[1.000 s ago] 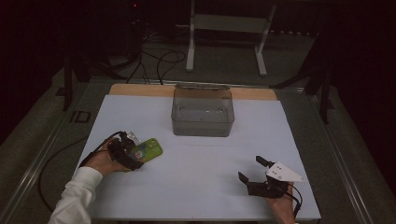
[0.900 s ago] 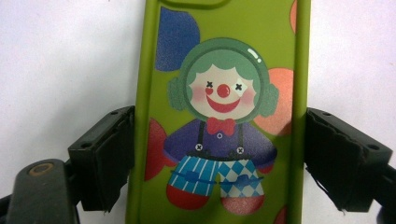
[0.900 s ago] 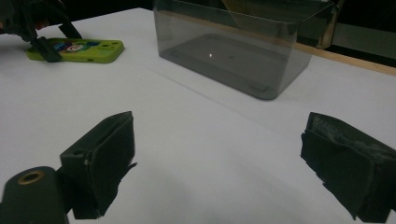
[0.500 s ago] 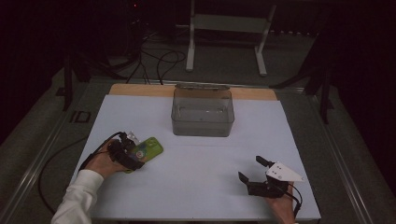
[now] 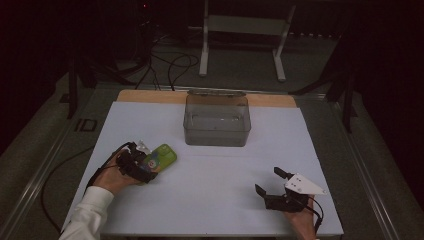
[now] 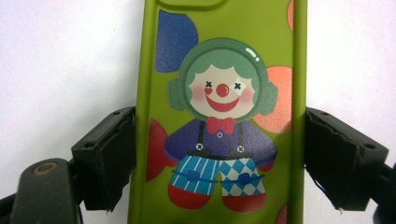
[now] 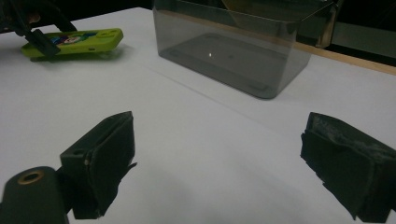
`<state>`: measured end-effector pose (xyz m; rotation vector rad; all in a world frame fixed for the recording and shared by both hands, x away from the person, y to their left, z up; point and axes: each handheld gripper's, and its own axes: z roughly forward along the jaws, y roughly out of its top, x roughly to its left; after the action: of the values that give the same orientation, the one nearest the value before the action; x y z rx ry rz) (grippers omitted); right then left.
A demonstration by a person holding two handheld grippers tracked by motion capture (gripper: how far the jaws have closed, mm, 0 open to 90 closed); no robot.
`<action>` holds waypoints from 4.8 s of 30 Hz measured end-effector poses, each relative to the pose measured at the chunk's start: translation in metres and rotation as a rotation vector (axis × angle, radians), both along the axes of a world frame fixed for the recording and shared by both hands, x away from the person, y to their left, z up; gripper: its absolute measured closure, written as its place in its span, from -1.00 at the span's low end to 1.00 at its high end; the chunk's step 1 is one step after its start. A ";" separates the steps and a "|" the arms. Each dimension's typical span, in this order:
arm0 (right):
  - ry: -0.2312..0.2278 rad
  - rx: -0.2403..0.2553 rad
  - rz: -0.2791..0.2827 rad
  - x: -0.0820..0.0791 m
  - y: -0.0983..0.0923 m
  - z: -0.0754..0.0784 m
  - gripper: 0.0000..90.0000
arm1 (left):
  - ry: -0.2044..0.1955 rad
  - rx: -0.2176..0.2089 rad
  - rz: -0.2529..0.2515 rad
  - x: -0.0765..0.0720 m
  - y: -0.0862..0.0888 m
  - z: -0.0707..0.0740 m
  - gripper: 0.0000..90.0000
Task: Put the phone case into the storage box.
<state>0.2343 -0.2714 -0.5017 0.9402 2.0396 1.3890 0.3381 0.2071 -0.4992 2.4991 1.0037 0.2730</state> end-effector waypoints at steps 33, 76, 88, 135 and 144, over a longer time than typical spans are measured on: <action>0.024 -0.009 -0.009 0.003 0.001 -0.002 -0.78 | -0.279 -0.188 0.169 -0.028 -0.033 0.019 -0.65; 0.160 0.176 0.014 0.045 0.039 0.045 -0.76 | -0.501 -0.359 0.190 -0.043 -0.080 0.043 -0.65; 0.151 0.180 0.048 0.053 0.063 0.055 -0.76 | -0.514 -0.397 0.188 -0.044 -0.088 0.045 -0.65; 0.207 0.300 0.113 0.087 0.167 0.074 -0.61 | -0.539 -0.510 0.252 -0.054 -0.096 0.047 -0.65; 0.245 0.324 0.119 0.090 0.178 0.068 -0.39 | -0.541 -0.537 0.267 -0.056 -0.098 0.046 -0.65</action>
<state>0.3238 -0.0930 -0.4333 1.1916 2.1119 1.7835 0.2820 0.1087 -0.4536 1.6809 1.0059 0.6271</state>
